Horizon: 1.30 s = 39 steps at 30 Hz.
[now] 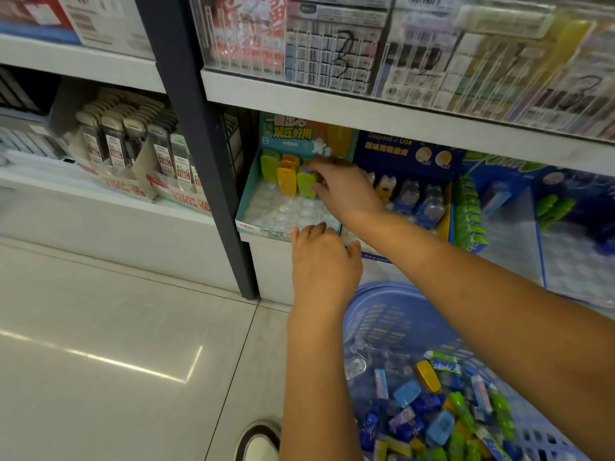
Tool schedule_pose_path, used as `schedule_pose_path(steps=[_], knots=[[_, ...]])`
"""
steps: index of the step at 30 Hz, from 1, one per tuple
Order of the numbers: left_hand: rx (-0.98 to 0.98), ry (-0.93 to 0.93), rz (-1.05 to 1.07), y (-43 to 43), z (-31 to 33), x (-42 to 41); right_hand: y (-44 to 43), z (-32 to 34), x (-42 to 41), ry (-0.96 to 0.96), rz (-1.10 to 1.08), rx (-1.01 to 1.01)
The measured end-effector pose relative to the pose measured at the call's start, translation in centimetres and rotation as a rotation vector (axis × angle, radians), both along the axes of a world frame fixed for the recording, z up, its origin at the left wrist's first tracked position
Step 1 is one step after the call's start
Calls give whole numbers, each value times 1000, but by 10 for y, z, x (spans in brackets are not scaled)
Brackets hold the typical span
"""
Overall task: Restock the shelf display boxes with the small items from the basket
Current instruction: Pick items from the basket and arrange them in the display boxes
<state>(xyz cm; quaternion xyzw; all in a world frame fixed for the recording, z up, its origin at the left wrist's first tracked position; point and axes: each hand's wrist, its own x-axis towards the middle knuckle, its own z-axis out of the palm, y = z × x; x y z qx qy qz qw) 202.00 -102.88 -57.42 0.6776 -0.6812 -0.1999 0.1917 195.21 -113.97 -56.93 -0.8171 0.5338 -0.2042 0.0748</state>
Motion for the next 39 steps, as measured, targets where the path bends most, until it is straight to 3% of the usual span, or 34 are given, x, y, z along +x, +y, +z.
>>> schedule_pose_path(steps=[10, 15, 17, 20, 23, 26, 31, 34, 36, 39], knots=[[-24, 40, -7, 0, -2, 3, 0, -6, -1, 221, -32, -177], [-22, -23, -3, 0, 0, 0, 1, 9, -5, 324, -59, -105], [-20, -14, 9, 2, 4, -2, 5, 20, -5, 248, -85, 18], [-166, 169, 53, 17, 12, -5, 31, 32, -17, 156, -72, 135], [-244, 354, 64, 33, 19, -14, 86, 33, -60, -24, -43, 32], [5, 327, -68, 40, 7, -37, 149, -2, -121, -56, -111, 81], [558, -69, -434, 69, -70, -100, 223, -126, -196, 317, -182, 803], [775, -248, -560, 92, -126, -117, 250, -183, -217, 313, -205, 1033], [860, -270, -501, 106, -156, -119, 260, -209, -224, 267, -200, 1060], [857, -233, -354, 122, -186, -117, 264, -235, -229, 280, -179, 927]])
